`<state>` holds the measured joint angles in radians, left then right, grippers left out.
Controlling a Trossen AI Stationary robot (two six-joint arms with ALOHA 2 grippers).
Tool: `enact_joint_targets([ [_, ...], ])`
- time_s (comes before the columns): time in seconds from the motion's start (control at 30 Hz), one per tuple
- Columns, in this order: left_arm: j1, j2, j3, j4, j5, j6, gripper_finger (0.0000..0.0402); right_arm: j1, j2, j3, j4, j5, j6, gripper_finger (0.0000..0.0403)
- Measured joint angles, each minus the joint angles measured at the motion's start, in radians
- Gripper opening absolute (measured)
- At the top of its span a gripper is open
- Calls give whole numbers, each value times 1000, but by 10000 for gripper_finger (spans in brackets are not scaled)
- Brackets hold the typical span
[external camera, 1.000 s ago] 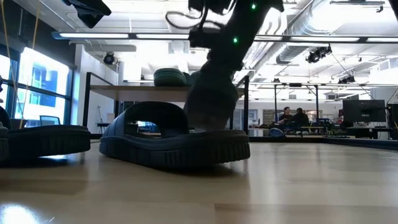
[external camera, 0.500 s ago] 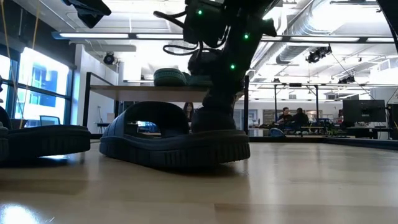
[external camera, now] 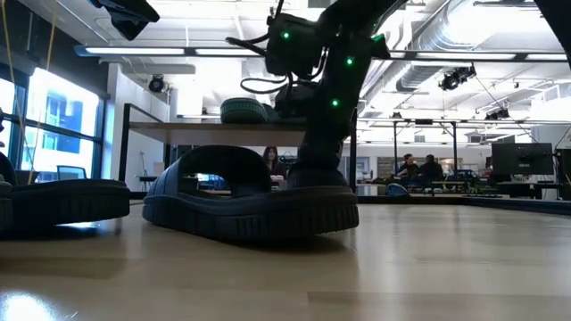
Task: Pick and place slides into the shelf
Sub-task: Put the black slide under the shelf
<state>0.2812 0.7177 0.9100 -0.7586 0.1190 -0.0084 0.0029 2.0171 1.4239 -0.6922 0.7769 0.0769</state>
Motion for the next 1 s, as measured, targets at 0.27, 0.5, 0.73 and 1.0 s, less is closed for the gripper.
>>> enact_joint_targets([
  [0.27, 0, 0, 0, 0, 0, 0, 1, 2, 0, 0, -4, -2, -7, 1],
  [0.5, 0, 0, 0, 0, 0, 0, 1, 6, 0, 0, 0, 0, -6, 41],
  [0.73, 0, 0, 0, 0, 0, 0, 1, 16, 0, 0, 1, 5, -7, 100],
  [1.0, 0, 0, 0, 0, 0, 0, 1, 43, 0, 0, -11, 8, -7, 114],
])
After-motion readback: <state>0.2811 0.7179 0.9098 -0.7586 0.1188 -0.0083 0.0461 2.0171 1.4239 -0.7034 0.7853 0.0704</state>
